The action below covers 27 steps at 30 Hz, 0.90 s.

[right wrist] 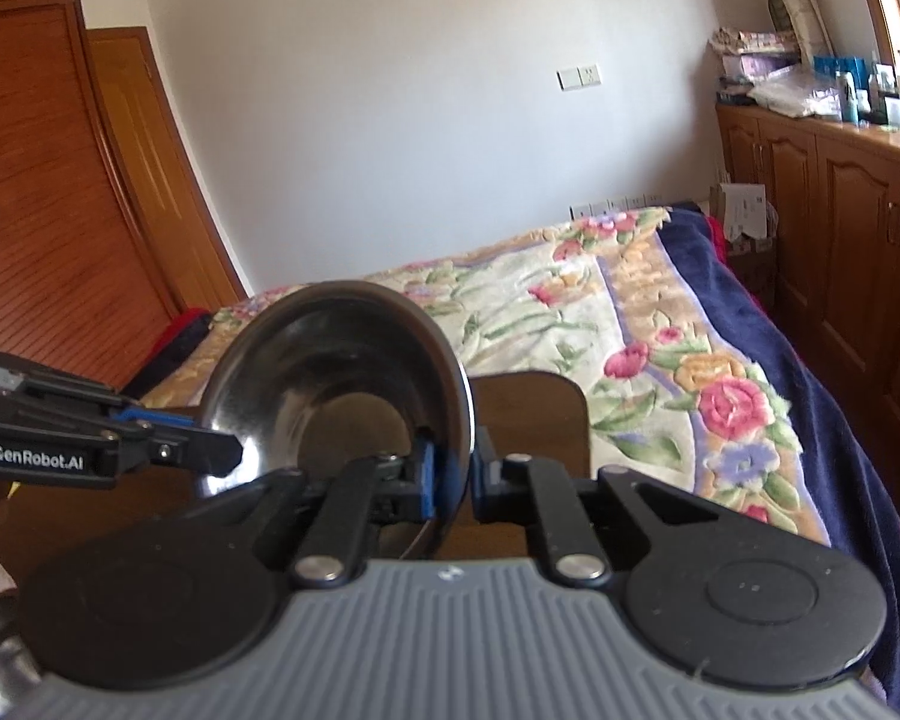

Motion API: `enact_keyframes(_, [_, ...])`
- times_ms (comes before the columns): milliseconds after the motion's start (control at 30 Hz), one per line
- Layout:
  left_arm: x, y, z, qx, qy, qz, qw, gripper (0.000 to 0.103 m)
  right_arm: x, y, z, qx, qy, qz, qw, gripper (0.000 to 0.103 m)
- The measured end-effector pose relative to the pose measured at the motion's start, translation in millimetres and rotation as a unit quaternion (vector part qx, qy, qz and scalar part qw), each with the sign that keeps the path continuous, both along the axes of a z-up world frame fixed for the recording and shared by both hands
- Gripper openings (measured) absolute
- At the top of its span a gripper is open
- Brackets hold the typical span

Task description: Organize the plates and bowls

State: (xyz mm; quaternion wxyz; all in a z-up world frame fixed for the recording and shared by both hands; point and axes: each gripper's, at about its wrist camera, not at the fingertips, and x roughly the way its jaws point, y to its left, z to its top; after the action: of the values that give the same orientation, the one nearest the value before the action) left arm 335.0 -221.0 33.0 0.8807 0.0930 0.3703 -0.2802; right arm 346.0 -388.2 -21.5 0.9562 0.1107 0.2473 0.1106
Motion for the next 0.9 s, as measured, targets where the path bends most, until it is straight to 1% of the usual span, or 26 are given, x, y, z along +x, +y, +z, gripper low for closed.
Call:
enact_keyframes(233, [-21.8,19.7,25.1,-0.014,-0.025,0.002,0.9996,0.015,-14.9,13.0,22.5,-0.011,-0.025,0.006,1.0,0.013])
enact_keyframes(533, [-53.6,45.6,48.2,-0.029,-0.05,0.006,0.9983,0.015,-33.5,31.1,44.2,-0.027,-0.048,0.014,0.998,0.013])
enact_keyframes(733, [-74.7,64.6,56.7,-0.042,-0.06,0.011,0.9972,0.015,-47.2,44.2,53.6,-0.039,-0.059,0.02,0.997,0.013])
enact_keyframes(900, [-92.2,82.5,56.3,-0.05,-0.064,0.014,0.9966,0.015,-57.4,55.8,55.6,-0.041,-0.058,0.027,0.997,0.013])
